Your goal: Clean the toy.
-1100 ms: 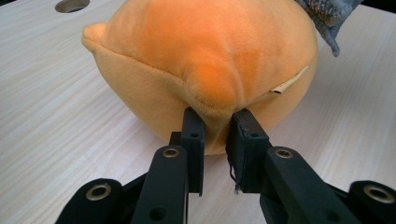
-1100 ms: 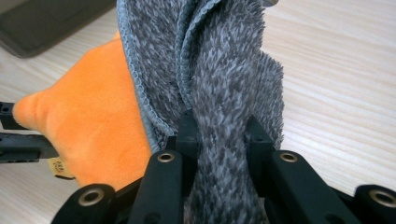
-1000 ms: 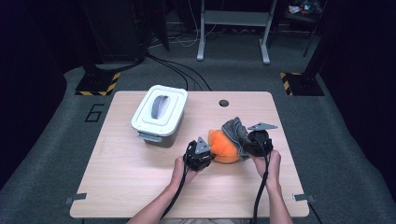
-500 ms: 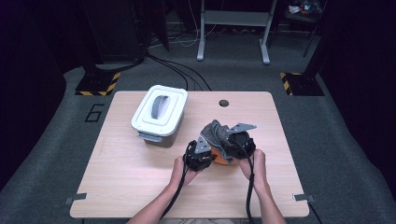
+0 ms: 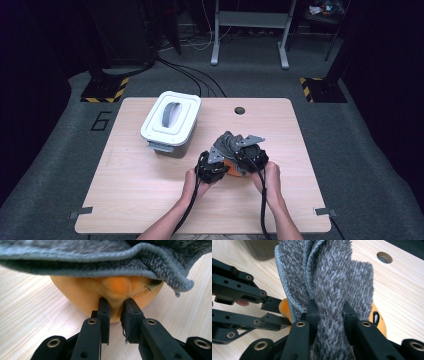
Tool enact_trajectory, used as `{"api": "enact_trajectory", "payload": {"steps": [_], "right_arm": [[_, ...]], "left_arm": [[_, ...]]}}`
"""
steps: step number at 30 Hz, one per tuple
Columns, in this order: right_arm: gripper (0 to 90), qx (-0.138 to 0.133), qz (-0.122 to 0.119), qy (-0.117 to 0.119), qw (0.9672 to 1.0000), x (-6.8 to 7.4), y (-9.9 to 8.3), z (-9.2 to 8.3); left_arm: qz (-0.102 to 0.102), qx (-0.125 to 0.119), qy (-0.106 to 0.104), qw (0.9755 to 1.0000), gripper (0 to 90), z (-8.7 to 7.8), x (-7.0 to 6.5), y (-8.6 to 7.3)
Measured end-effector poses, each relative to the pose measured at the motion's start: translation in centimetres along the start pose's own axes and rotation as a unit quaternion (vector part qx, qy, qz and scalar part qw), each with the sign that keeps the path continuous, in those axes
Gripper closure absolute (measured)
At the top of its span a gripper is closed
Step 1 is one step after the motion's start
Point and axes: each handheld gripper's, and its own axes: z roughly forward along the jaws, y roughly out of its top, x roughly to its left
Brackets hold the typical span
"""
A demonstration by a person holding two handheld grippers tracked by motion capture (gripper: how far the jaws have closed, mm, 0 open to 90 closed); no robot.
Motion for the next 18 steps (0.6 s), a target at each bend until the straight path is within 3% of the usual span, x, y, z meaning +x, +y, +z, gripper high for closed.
{"api": "enact_trajectory", "payload": {"steps": [9, 18], "right_arm": [[73.8, 0.004, 0.005, -0.019, 0.9998, -1.1, -0.9, -0.5], [73.7, 0.006, 0.028, -0.031, 0.9991, -2.7, -2.2, -0.9]], "left_arm": [[0.001, -0.002, 0.0, 1.0, 77.2, 0.0, 0.0, 0.0], [0.002, -0.002, -0.001, 1.0, 77.2, 0.0, 0.1, -0.2]]}}
